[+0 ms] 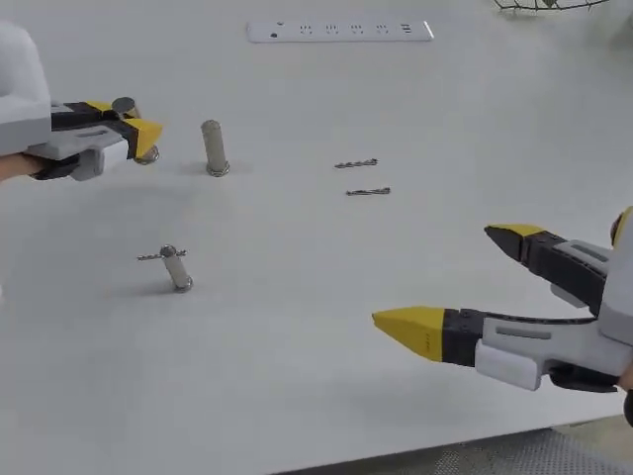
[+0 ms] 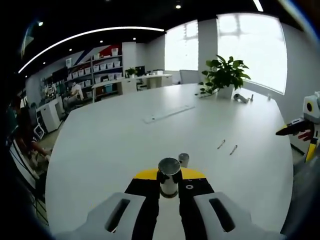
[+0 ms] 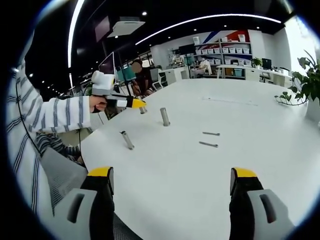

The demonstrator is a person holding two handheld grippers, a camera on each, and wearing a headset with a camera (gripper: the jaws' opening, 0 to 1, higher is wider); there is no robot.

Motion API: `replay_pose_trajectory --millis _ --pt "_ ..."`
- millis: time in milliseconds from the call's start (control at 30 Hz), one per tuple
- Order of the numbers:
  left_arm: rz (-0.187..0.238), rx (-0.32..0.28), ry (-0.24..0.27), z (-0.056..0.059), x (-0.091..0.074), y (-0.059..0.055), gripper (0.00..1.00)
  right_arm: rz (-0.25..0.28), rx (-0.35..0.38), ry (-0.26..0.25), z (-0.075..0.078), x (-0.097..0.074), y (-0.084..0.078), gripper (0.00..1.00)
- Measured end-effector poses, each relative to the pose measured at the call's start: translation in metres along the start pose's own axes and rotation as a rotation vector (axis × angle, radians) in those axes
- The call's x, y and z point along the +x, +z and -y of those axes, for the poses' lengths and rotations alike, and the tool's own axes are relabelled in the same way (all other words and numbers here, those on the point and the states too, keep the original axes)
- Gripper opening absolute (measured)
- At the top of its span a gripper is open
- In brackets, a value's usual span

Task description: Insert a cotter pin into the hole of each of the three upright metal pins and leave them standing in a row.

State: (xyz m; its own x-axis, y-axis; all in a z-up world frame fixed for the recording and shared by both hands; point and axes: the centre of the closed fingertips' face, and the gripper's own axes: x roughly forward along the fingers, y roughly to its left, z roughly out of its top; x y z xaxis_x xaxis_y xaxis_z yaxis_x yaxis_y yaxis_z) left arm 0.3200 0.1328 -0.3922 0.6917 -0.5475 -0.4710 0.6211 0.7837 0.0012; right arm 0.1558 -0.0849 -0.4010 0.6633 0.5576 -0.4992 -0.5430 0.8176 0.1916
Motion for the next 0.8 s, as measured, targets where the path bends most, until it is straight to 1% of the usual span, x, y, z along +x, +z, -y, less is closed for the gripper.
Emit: replay_pose_trajectory --millis 133,200,333,400,433,567,633,667,767,800 --pt "0.017 0.039 -0.026 0.017 -0.008 0.011 0.09 0.011 -0.009 0.007 -0.002 -0.002 0.002 0.96" --pt "0.025 0.052 -0.043 0.024 -0.01 0.015 0.09 0.015 -0.01 0.009 -0.003 -0.003 0.003 0.95" --pt "0.05 0.086 -0.095 0.048 -0.016 0.027 0.09 0.021 -0.012 0.011 -0.003 -0.006 0.002 0.95" --pt "0.059 0.079 -0.119 0.059 -0.018 0.03 0.09 0.022 -0.013 0.012 -0.004 -0.008 0.001 0.95" --pt "0.065 0.08 -0.137 0.066 -0.019 0.032 0.09 0.022 -0.013 0.012 -0.004 -0.008 0.001 0.95" --pt "0.065 0.103 -0.181 0.091 -0.02 0.032 0.09 0.027 -0.015 0.013 -0.004 -0.01 0.001 0.95" --pt "0.066 0.109 -0.198 0.1 -0.02 0.032 0.09 0.027 -0.018 0.013 -0.004 -0.011 0.001 0.95" --pt "0.065 0.118 -0.208 0.106 -0.02 0.031 0.09 0.027 -0.019 0.013 -0.004 -0.012 0.001 0.95" --pt "0.058 0.118 -0.226 0.117 -0.02 0.029 0.09 0.026 -0.019 0.013 -0.004 -0.012 0.001 0.95" --pt "0.058 0.126 -0.236 0.123 -0.02 0.027 0.09 0.025 -0.019 0.014 -0.004 -0.013 0.0 0.95"
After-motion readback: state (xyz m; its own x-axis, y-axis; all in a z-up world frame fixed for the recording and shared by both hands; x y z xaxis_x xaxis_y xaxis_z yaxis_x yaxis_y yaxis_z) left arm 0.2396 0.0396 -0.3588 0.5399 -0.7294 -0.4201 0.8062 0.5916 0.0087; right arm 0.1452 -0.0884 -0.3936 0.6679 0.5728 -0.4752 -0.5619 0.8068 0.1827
